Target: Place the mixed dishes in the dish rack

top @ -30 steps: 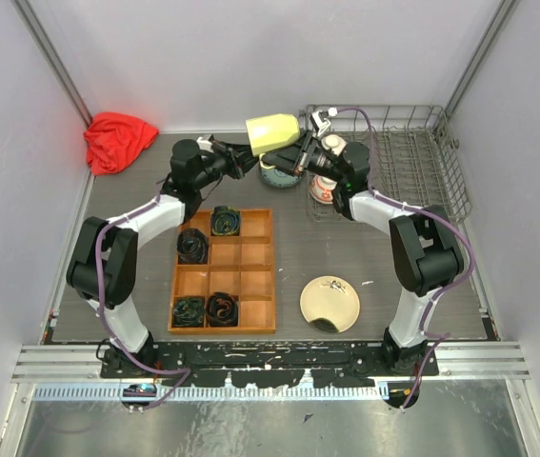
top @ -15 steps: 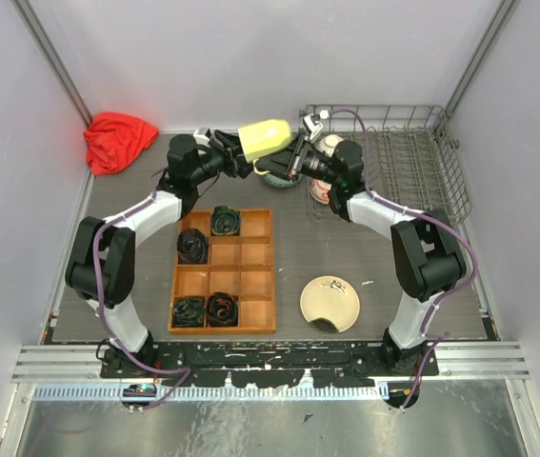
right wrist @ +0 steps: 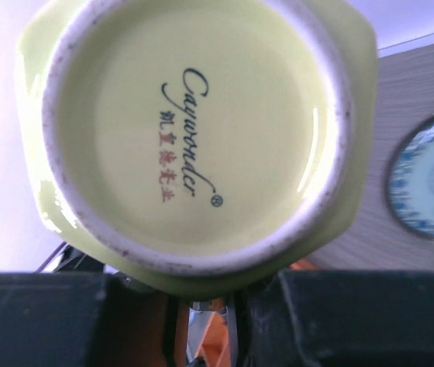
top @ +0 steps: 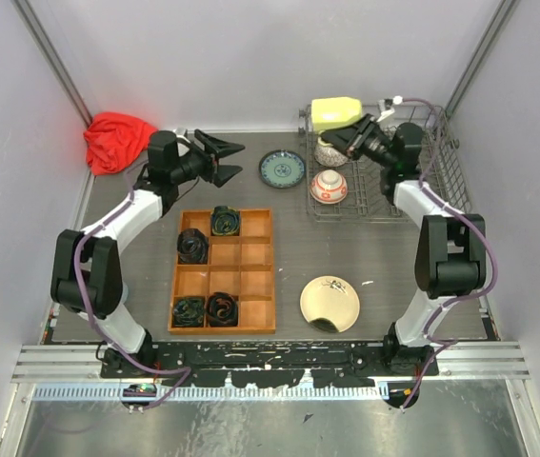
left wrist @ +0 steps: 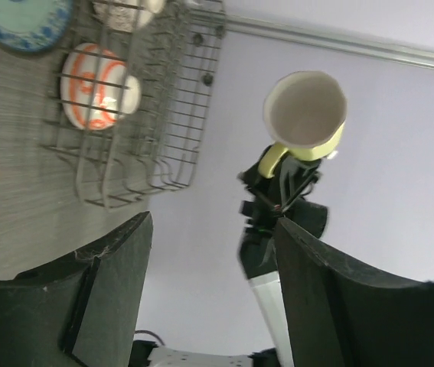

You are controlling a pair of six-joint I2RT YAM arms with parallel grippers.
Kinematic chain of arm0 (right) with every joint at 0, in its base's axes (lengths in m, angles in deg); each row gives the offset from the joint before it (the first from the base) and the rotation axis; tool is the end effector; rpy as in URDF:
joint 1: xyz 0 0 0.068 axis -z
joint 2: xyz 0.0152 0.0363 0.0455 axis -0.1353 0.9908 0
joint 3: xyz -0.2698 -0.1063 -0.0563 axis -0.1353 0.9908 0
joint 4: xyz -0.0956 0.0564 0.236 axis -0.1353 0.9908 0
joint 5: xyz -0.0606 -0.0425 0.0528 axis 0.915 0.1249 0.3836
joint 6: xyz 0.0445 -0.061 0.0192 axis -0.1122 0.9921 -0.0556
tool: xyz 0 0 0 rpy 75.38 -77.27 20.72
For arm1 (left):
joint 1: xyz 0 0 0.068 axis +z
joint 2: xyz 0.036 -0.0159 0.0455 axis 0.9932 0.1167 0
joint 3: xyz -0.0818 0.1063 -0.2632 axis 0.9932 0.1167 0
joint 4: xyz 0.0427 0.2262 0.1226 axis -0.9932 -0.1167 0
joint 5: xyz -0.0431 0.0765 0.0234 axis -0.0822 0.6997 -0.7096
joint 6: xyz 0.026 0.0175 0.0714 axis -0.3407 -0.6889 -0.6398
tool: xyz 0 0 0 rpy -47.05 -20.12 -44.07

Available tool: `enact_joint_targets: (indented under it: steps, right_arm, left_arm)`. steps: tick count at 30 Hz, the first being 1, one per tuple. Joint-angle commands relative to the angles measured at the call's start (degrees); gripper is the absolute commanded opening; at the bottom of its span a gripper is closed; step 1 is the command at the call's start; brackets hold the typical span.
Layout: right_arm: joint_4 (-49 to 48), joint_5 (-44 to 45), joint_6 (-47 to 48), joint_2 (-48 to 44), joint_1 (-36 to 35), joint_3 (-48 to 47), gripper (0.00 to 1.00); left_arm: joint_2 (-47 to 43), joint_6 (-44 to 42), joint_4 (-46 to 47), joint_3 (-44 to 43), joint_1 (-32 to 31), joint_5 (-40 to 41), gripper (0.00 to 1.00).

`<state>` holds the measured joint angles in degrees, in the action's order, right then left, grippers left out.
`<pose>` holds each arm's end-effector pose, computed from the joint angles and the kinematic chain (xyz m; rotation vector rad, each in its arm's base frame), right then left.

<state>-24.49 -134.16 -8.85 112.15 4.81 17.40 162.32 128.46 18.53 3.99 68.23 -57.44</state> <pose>0.4262 0.0713 0.3281 0.1110 1.6833 1.5019 0.3953 -0.1437 0.3037 -0.8404 1.9748 -1.6903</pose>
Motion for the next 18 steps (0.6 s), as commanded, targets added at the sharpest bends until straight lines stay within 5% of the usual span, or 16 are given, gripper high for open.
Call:
enact_joint_targets:
  steps: [1, 7, 18]
  right_arm:
    - [7.27, 0.72, 12.18, -2.98, 4.94, -9.14, 0.01]
    - [16.85, 2.73, 18.82, 3.35, 10.66, -18.01, 0.01]
    - [37.99, 11.2, 34.42, 16.88, 16.5, -38.04, 0.01]
  left_arm:
    - [-3.05, -16.17, -16.94, -5.06, 0.66, -1.04, 0.71]
    - [-3.19, -29.39, -29.72, -10.62, 1.23, -0.43, 0.71]
    - [-2.58, -37.77, -37.7, -11.99, 3.67, -0.35, 0.72]
